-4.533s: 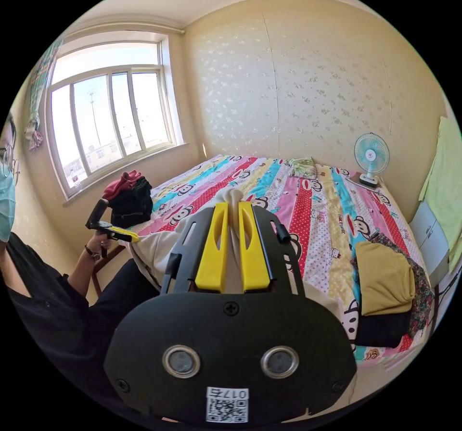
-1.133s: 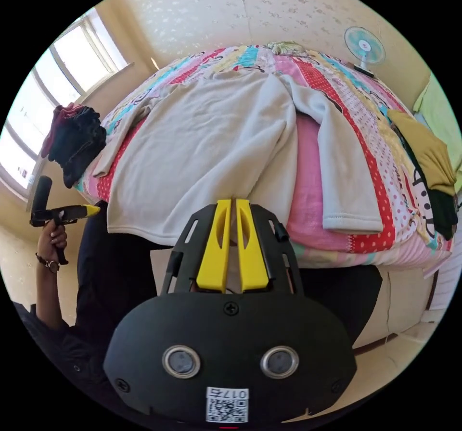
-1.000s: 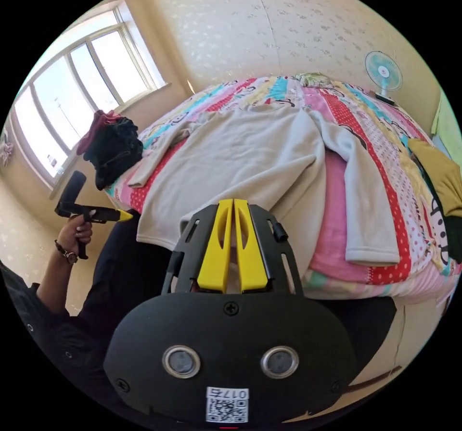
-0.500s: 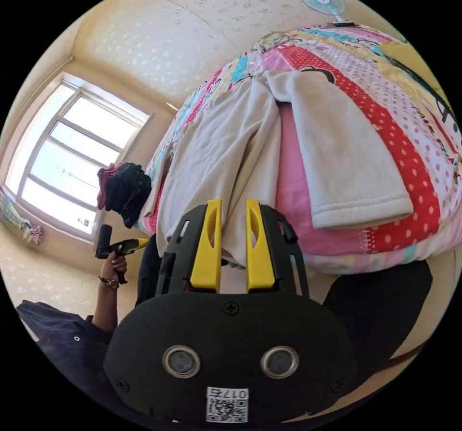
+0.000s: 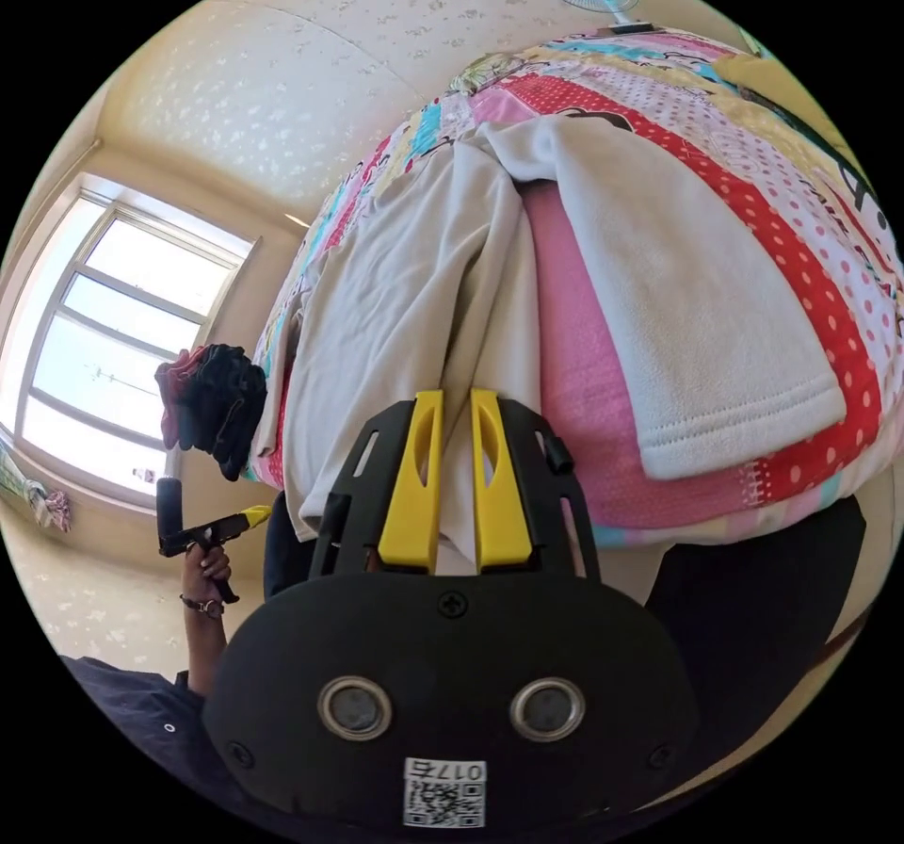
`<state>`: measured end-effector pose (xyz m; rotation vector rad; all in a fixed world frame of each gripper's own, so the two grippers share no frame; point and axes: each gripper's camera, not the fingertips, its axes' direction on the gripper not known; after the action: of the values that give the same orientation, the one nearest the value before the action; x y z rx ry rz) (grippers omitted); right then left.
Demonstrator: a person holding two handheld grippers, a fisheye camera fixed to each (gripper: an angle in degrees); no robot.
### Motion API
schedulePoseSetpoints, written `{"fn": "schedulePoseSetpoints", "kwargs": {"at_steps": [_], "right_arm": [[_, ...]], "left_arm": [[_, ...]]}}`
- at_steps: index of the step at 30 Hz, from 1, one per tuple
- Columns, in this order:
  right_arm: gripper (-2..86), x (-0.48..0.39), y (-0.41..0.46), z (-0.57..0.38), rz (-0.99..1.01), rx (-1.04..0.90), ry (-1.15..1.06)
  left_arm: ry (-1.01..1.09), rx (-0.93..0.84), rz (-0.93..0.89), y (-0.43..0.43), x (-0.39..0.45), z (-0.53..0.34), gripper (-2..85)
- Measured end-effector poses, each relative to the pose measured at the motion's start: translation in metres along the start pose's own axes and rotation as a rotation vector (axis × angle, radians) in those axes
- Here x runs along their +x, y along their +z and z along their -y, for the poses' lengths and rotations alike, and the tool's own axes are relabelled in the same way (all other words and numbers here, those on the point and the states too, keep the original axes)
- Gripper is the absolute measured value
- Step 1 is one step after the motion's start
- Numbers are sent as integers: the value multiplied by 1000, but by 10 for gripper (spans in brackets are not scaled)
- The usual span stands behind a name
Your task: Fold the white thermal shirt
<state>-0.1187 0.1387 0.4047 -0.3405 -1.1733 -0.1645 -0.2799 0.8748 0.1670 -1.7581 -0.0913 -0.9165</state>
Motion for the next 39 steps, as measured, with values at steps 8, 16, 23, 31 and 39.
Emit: {"fn": "schedulePoseSetpoints", "kwargs": {"at_steps": [8,16,23,31,39], "right_arm": [[55,-34,20,47,-145,-232,-81],[21,-83,1,85,-436,-392,-333],[9,28,-43,100,-574,-454,-17],[15,49,-55,117,-449,-413,13],[32,108,-23,166,-356,-585,227]], "left_arm": [[106,-137,272,-15,91,36,96],[76,-460,550,37,145,96,76],[100,-387,687,41,174,92,19],[104,-478,684,10,211,108,2],[144,-364,648,-36,260,136,-6]]}}
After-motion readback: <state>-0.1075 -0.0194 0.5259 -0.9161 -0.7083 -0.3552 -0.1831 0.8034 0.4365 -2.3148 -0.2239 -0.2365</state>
